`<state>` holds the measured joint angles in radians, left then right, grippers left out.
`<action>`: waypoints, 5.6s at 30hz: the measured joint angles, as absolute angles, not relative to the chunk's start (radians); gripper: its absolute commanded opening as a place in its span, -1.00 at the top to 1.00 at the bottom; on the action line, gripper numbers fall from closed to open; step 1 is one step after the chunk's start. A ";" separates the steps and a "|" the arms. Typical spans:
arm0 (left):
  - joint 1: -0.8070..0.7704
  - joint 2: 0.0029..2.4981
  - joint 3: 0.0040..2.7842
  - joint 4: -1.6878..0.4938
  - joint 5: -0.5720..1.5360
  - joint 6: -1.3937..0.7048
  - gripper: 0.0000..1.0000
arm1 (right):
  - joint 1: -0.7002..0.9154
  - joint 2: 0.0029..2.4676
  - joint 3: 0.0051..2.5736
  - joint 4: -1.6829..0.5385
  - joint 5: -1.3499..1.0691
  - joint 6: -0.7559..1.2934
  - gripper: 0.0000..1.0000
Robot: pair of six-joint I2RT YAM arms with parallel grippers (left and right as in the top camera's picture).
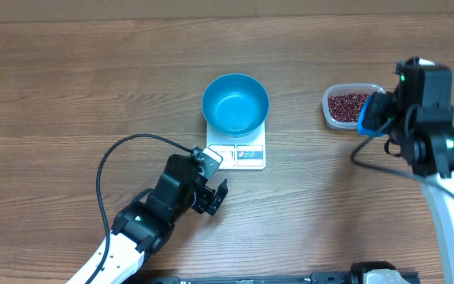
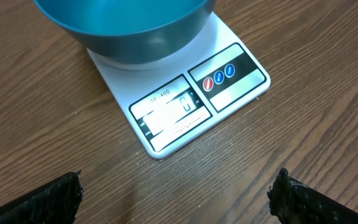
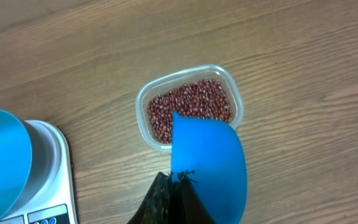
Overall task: Scoop item into bowl and weigh 150g on scale
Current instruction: 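Move the blue scoop with the right gripper over the bean tub, then lower the blue scoop into the red beans with the right gripper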
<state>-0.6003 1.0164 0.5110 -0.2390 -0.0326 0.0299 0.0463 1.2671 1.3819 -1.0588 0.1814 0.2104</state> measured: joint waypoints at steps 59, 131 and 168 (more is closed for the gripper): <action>-0.600 1.015 0.511 -0.239 -0.032 0.030 -0.99 | 0.072 1.955 1.806 -1.232 0.393 -0.025 0.92; -0.600 1.015 0.511 -0.239 -0.032 0.030 -0.99 | 0.030 2.058 1.837 -1.228 0.096 0.001 0.92; -0.600 1.015 0.511 -0.239 -0.033 0.030 -0.99 | -0.151 2.059 1.837 -1.264 -0.274 0.002 0.92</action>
